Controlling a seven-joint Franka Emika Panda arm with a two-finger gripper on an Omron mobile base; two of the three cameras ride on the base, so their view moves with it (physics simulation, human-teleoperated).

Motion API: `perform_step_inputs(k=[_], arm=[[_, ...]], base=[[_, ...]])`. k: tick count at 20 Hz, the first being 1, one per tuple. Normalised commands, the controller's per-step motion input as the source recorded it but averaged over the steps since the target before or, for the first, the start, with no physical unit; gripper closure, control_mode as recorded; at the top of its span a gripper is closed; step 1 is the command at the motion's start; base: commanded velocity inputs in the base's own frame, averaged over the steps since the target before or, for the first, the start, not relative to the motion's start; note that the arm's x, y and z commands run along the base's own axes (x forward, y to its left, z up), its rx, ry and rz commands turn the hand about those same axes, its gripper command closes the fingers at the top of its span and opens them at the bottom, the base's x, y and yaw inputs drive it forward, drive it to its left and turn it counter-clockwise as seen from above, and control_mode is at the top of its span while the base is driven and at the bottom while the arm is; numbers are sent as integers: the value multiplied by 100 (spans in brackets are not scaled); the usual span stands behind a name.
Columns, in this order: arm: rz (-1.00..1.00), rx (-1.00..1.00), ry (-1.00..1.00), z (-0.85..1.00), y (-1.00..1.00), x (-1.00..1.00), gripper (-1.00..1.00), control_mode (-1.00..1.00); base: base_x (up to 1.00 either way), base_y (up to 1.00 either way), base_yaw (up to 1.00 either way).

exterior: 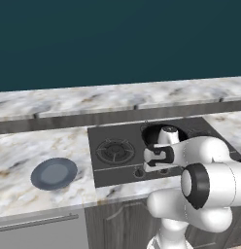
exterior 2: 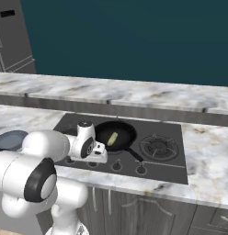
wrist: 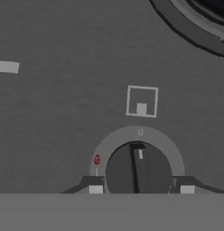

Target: Pick up the butter stick and place it in the pan. Then turn on the burner for the pan.

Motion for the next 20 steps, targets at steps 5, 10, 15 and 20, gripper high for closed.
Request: perform_step_inputs(k=[5, 10, 15, 20], arm=[[27, -2, 0, -28, 1, -29, 100, -100], [21, -4, 0, -30, -1, -25, 100, -100], [18, -1, -2, -37, -8, -14, 100, -100], [20, 0, -1, -39, -3, -17, 100, -100]], base=[[0, 0, 0], [0, 0, 0], [0, 0, 0], [0, 0, 0]])
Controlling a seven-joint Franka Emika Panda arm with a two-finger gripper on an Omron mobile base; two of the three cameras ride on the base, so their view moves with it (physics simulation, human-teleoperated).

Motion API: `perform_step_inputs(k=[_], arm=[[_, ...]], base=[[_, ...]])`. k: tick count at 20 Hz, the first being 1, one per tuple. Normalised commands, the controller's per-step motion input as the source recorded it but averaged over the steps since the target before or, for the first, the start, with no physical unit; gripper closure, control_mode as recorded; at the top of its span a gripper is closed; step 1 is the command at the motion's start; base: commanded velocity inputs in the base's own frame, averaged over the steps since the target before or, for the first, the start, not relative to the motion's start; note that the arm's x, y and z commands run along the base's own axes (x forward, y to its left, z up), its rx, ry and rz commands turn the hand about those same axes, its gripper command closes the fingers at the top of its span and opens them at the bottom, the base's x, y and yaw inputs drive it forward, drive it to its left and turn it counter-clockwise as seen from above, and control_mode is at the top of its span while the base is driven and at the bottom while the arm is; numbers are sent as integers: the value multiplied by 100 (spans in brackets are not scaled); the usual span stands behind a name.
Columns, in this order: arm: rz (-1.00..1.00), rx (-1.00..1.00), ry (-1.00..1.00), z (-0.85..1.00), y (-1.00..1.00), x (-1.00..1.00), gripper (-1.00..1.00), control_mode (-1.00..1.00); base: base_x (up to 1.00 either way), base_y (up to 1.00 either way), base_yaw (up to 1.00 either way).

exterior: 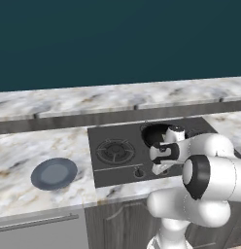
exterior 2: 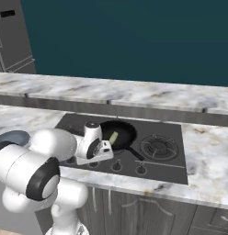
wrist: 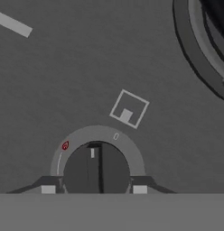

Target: Pick up the butter stick and place it in the pan. Then turn on the burner for the pan.

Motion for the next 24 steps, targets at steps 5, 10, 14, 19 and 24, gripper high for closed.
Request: perform_step_inputs(k=[5, 10, 14, 19, 24], arm=[[20, -2, 0, -39, 0, -19, 100, -100], [16, -4, -1, -36, 0, -34, 100, -100], [0, -3, -5, -29, 8, -54, 100, -100], [6, -5, -2, -31, 9, -45, 100, -100], [18, -7, -2, -41, 4, -30, 100, -100]], base=[[0, 0, 0], [0, 0, 0], [0, 0, 0], [0, 0, 0], [0, 0, 0]])
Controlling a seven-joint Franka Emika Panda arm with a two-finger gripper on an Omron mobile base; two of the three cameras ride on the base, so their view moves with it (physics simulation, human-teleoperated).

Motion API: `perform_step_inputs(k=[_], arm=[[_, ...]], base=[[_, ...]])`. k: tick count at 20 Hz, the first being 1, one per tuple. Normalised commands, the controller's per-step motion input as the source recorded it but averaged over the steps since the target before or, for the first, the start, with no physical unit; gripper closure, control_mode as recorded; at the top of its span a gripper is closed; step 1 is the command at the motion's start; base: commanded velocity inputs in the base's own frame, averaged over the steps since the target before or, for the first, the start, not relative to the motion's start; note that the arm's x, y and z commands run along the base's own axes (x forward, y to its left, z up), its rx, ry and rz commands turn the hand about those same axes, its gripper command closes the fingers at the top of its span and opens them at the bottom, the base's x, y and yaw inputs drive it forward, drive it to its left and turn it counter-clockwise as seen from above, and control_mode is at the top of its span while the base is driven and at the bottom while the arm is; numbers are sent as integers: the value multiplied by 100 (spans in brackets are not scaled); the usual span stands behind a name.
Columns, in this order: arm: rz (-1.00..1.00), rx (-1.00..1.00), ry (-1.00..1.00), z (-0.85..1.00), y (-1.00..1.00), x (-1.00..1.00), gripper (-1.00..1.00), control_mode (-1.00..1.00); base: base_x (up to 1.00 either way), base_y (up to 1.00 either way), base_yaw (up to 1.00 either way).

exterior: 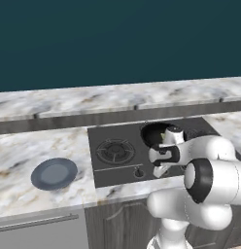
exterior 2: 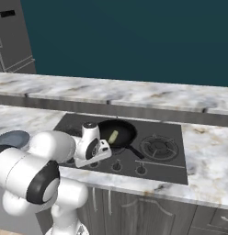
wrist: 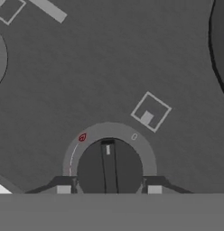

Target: Pick up the butter stick and place it in the pan. Then turn on the burner for the pan.

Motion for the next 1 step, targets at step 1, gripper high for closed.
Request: perform_step_inputs(k=[1], arm=[[21, -8, -1, -49, 0, -29, 100, -100]], base=[[0, 0, 0]])
